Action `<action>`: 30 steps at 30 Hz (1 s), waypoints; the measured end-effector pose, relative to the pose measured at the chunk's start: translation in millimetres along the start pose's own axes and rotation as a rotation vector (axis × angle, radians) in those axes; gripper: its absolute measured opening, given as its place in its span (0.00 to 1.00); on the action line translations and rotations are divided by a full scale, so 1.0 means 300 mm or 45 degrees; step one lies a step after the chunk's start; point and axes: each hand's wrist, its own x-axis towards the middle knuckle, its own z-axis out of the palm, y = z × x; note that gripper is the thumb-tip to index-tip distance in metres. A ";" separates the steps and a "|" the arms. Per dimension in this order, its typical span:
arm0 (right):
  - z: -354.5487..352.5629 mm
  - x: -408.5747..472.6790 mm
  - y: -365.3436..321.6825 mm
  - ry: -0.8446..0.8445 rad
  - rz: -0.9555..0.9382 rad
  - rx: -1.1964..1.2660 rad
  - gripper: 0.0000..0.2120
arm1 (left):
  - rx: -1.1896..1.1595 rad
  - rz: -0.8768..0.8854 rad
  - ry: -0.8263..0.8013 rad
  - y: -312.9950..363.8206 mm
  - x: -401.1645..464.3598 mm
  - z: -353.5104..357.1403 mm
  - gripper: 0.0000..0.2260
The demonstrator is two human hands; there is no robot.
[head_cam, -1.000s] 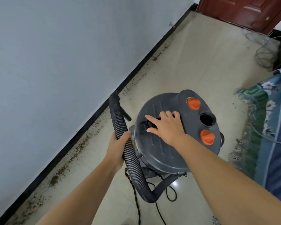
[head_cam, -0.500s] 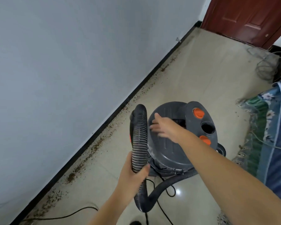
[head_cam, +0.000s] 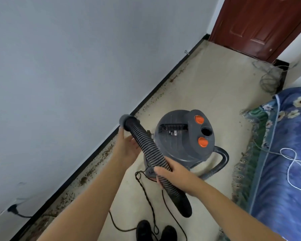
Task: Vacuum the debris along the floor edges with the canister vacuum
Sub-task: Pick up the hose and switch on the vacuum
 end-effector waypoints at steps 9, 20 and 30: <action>-0.085 -0.172 0.088 -0.277 0.301 -0.121 0.10 | -0.273 -0.046 0.122 -0.053 0.031 0.027 0.18; -0.624 -0.072 0.179 -0.383 0.597 -0.952 0.16 | -0.115 0.056 0.355 -0.243 0.054 0.315 0.11; -0.944 0.249 0.286 0.137 0.237 -1.514 0.15 | -0.075 0.103 0.386 -0.553 0.151 0.444 0.12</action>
